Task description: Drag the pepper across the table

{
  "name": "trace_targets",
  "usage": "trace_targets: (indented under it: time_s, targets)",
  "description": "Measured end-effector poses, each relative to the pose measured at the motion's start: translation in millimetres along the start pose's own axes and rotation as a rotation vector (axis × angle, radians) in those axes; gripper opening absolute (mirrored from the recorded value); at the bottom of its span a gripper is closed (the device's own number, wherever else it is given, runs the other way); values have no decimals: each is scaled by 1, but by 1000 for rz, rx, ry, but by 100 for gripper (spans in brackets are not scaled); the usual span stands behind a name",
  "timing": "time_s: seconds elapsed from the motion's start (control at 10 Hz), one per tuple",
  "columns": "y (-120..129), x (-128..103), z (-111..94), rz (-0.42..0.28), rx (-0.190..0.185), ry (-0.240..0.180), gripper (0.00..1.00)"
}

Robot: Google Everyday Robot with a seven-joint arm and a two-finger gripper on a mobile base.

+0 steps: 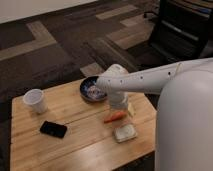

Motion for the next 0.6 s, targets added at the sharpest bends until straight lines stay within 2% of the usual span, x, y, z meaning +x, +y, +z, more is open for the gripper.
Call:
trace_targets:
  time_s: [0.1,0.2,0.4,0.5,0.6]
  targets:
    - [10,-2,-1,4,-31,-9,65]
    - [20,-8,-2,42,-91,-26,65]
    - [25,-15,-2,131,-163,-55,65]
    - [24,-18,-2,166,-171,-60,65]
    - [27,-17,-2,166,-174,-59,65]
